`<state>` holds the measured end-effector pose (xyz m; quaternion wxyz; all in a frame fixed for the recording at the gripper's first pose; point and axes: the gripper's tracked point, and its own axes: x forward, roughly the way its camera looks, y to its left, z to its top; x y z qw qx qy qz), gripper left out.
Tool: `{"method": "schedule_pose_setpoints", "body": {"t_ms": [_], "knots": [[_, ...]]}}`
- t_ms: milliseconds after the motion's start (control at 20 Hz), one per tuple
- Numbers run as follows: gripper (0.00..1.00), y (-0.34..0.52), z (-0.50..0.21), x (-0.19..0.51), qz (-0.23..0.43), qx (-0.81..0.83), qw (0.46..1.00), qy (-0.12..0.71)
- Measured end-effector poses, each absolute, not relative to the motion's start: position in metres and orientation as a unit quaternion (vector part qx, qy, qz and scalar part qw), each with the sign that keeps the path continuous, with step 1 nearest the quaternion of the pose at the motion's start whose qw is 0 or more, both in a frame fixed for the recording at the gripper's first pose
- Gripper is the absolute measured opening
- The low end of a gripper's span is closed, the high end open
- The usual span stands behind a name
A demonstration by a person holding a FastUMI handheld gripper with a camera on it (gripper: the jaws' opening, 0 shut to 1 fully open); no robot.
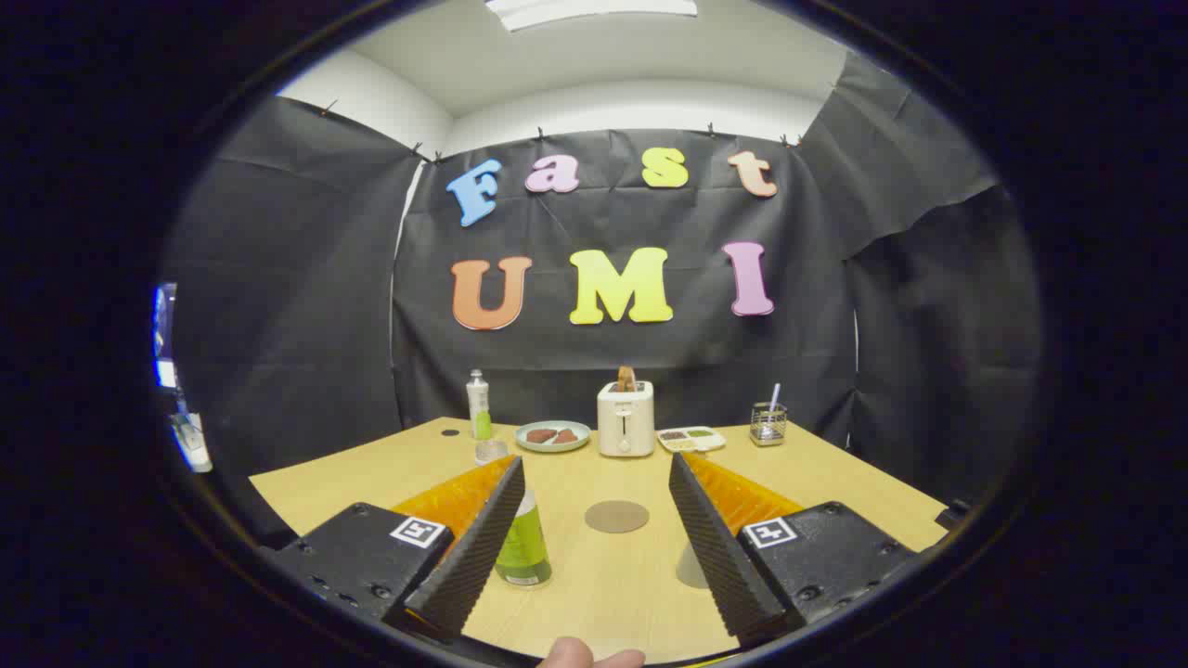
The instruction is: Take the bottle from table, then pour the juice into the cup, finally place the bottle on the coaster
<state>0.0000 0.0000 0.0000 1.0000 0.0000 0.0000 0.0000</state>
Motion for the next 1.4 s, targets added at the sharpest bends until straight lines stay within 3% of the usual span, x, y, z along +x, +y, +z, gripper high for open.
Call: {"method": "schedule_pose_setpoints", "body": {"t_ms": [1400], "knots": [[1.00,0.041,-0.018,0.001,0.013,-0.007,1.000,0.013]]}}
